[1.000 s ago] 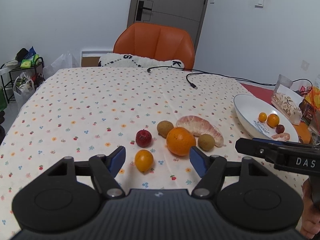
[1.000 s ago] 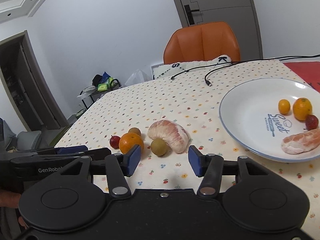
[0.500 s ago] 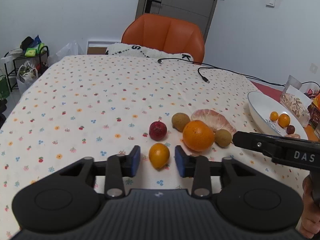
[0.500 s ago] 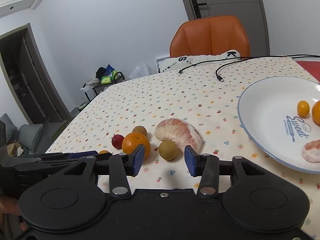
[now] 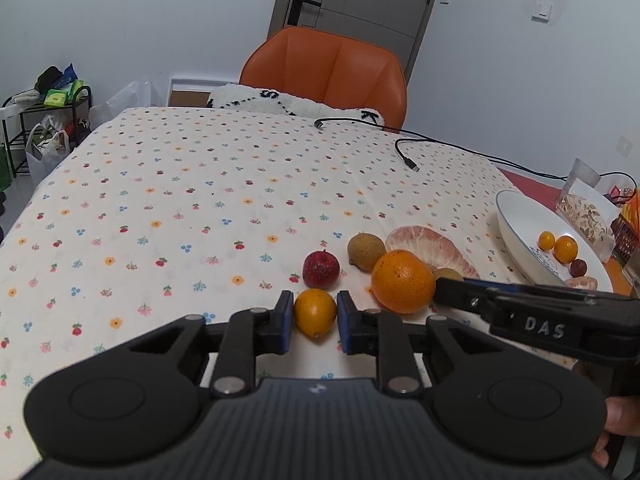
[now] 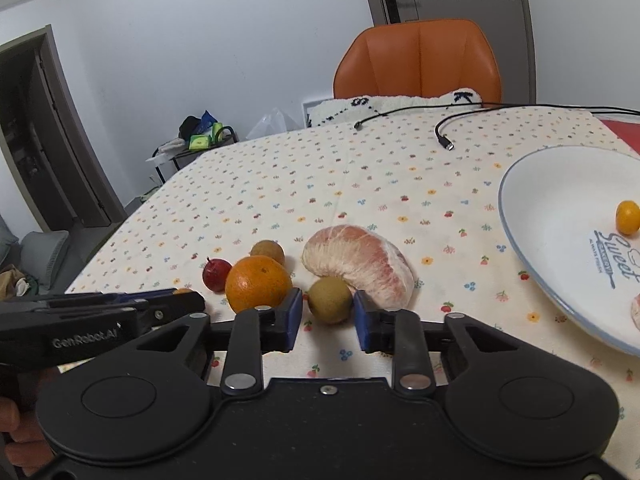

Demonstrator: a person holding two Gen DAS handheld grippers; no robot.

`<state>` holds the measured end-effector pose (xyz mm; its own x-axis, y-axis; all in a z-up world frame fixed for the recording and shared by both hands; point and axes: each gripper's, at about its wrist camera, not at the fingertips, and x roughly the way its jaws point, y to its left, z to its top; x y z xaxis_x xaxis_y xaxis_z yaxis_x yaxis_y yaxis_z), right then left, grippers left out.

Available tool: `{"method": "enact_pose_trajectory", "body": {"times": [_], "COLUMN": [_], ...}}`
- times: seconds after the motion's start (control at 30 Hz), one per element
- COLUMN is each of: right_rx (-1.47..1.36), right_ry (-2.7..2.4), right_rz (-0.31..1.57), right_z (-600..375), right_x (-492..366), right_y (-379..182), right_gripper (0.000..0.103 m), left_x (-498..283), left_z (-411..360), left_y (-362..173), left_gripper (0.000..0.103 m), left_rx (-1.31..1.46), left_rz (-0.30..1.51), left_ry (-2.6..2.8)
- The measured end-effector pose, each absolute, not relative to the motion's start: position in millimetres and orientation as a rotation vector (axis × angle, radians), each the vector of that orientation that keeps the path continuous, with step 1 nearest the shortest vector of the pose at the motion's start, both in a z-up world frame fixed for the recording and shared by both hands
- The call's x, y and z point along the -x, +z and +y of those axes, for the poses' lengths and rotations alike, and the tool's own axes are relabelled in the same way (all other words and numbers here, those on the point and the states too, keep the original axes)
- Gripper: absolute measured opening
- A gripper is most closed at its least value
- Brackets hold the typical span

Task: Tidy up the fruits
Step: 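Grasp the small yellow mandarin with the left tool while the right tool grasps a brown kiwi, then carry the small mandarin and the kiwi over the white plate with both tools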

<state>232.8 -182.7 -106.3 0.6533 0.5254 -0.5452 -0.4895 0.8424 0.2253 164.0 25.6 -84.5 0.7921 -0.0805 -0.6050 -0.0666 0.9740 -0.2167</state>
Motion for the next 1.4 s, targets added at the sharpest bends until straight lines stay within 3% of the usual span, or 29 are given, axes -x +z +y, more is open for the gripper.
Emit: {"method": "enact_pose_trajectory", "body": {"times": [1.4], "right_rx": [-0.178], "right_ry": [0.509], "right_rz": [0.502], "right_z": [-270], "right_x": [-194], "right_y": [-71], "right_gripper": [0.024], "left_x": [-147], "left_z": [-44], "left_y": [-36], "left_gripper": [0.021], "left_rx": [0.147], "left_rz": [0.542], "left_ry": [-0.086]}}
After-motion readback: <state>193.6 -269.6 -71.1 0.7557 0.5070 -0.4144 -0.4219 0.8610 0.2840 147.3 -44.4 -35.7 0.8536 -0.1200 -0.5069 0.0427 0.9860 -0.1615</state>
